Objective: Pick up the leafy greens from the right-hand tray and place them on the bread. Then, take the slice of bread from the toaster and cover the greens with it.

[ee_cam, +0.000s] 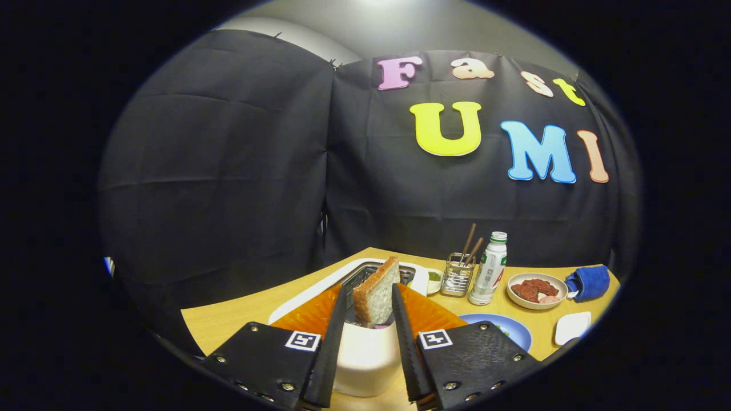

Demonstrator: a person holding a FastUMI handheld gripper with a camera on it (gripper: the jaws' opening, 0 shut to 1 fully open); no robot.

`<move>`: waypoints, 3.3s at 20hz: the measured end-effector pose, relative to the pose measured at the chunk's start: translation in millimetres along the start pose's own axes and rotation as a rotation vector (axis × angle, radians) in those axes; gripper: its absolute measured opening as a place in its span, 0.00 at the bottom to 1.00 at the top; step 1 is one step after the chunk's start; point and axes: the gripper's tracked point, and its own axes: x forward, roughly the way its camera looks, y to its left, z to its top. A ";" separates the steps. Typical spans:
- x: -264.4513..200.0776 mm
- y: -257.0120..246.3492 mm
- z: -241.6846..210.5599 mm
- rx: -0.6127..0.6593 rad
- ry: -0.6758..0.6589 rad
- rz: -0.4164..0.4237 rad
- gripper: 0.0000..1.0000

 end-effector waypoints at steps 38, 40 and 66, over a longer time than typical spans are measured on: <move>-59.4 -128.6 56.3 0.103 -0.127 -0.066 0.06; -60.9 -143.1 41.4 0.095 -0.101 -0.090 0.06; -12.5 -134.1 -69.5 0.214 0.039 -0.002 0.06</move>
